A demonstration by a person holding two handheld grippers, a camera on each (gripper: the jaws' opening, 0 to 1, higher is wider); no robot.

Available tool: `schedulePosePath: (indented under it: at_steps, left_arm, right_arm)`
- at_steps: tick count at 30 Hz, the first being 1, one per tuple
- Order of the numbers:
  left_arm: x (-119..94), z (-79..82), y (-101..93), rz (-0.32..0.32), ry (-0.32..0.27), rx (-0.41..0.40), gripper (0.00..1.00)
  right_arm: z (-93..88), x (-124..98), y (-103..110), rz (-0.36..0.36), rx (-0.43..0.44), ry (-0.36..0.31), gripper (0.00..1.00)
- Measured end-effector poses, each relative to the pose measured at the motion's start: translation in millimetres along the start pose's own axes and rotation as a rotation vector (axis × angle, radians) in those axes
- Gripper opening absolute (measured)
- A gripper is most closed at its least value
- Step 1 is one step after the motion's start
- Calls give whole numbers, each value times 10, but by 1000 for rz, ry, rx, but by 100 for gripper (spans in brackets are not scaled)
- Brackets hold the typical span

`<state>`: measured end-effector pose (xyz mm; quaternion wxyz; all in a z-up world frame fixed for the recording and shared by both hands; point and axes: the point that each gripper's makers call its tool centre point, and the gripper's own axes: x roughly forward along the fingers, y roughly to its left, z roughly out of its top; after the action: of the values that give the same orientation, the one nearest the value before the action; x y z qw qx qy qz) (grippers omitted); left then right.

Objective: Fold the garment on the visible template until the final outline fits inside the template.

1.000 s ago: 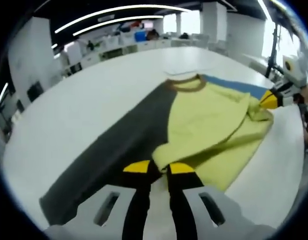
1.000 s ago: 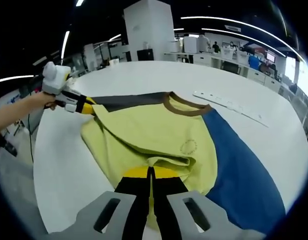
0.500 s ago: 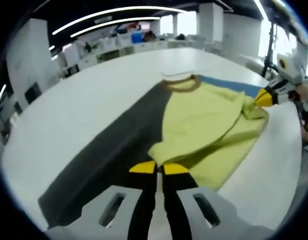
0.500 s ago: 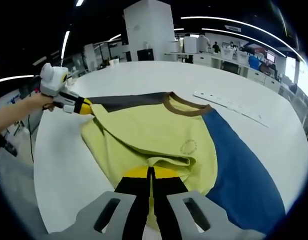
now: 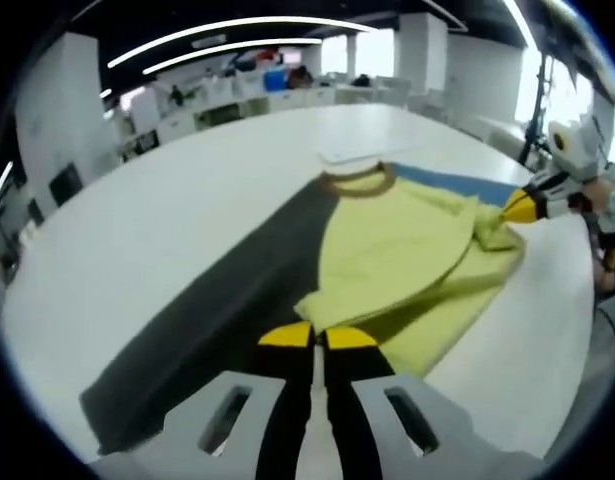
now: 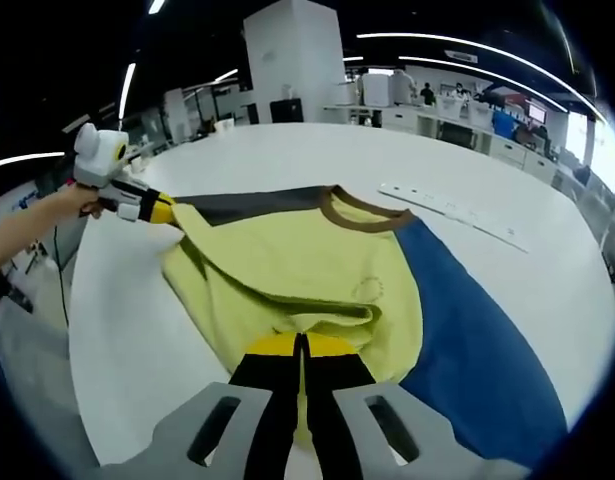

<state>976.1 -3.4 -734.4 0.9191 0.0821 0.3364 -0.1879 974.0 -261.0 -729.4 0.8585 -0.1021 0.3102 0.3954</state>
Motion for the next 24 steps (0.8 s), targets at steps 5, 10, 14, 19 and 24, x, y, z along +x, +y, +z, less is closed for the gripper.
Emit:
schedulePosePath:
  at_steps: [5,10,14,19,24]
  left_arm:
    - [-35,-24,9,-5,2,7,0]
    - [-159,-47,-97,-7,0,10,0]
    - [-259,-90,-189,-9,4,13,0]
    - [-357,-124,-192,-13,1,15,0]
    - [-496,-161,-263,-13,-5,14,0]
  right_arm:
    - [-39,-80,-28,-9,-11,8,1]
    - [-68,-169,-35,-13,-17,9,1]
    - [-80,-240,-9,-15,-25,5,1]
    - [-94,-358,57,-12,-39,-3,1]
    - [-148,-477,125,3,-37,2,1]
